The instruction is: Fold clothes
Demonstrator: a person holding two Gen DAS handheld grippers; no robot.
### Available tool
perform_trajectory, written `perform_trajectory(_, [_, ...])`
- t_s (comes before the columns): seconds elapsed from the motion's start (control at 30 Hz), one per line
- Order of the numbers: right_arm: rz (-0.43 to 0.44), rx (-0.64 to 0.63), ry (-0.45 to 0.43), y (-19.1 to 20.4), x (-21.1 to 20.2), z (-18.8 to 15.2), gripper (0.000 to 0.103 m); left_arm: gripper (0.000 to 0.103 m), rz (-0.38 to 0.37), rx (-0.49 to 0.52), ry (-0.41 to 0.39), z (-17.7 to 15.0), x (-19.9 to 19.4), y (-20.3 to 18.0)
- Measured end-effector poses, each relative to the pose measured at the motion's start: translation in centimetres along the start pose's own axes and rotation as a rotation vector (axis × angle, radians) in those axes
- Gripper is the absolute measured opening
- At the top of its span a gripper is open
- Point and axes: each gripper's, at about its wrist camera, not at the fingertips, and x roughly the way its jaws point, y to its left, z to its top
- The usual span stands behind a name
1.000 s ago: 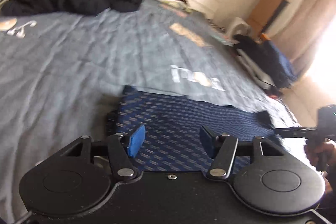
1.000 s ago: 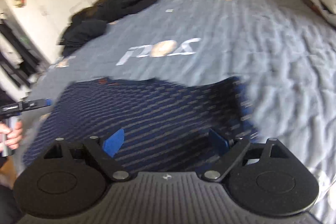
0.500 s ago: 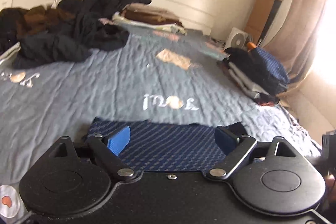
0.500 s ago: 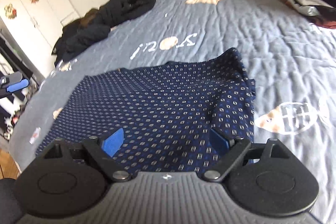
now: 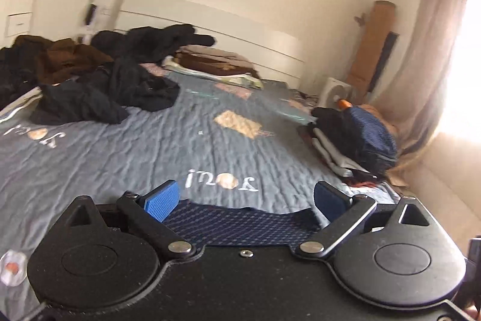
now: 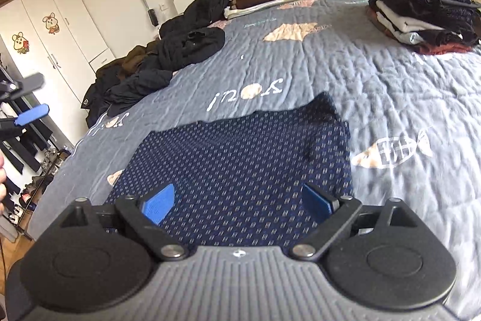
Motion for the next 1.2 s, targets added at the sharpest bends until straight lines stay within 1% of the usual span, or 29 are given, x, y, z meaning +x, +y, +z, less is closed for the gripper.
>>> perform_trajectory(0.1, [-0.008, -0.012, -0.001, 0.8, 0.4, -1.2, 0.092, 0.097, -0.045, -0.178, -0.007, -3.2, -0.2, 2.6])
perform_trajectory(0.2, [-0.01, -0.039, 0.013, 1.5, 1.1, -2.0, 0.092, 0.096, -0.037, -0.281, -0.005, -6.6, 0.1, 5.1])
perform_trajectory(0.3, [-0.008, -0.074, 0.041, 2.1, 2.0, -2.0, 0.092, 0.097, -0.068, -0.393, -0.01, -9.5, 0.1, 7.9])
perform_trajectory(0.37, [-0.006, -0.101, 0.056, 2.5, 2.8, -1.8, 0.092, 0.097, -0.086, -0.448, 0.0, -11.3, 0.2, 9.5])
perform_trajectory(0.43, [0.001, -0.112, 0.073, 2.9, 3.7, -1.6, 0.092, 0.096, -0.067, -0.481, 0.013, -12.5, 0.2, 10.7])
perform_trajectory(0.53, [0.03, -0.121, 0.084, 3.6, 5.4, -1.3, 0.092, 0.096, -0.026, -0.558, 0.021, -13.3, -0.2, 12.6])
perform_trajectory(0.57, [0.041, -0.121, 0.09, 3.8, 6.1, -1.1, 0.092, 0.096, -0.017, -0.584, 0.013, -13.4, -0.4, 13.1])
perform_trajectory(0.63, [0.065, -0.132, 0.102, 4.4, 7.5, -0.7, 0.092, 0.097, 0.002, -0.608, -0.001, -13.6, -0.7, 13.8])
perform_trajectory(0.73, [0.098, -0.182, 0.116, 5.7, 9.4, 0.1, 0.092, 0.097, 0.076, -0.575, 0.003, -14.1, -1.0, 13.7])
perform_trajectory(0.97, [0.133, -0.141, 0.089, 4.7, 9.0, 0.4, 0.092, 0.097, 0.136, -0.59, 0.01, -15.5, -0.8, 13.8])
perform_trajectory(1.1, [0.153, -0.113, 0.074, 4.0, 8.6, 0.5, 0.092, 0.097, 0.144, -0.692, -0.008, -16.8, -0.7, 14.8])
perform_trajectory(1.2, [0.168, -0.092, 0.062, 3.5, 8.4, 0.6, 0.092, 0.097, 0.156, -0.734, -0.018, -17.6, -0.7, 15.3])
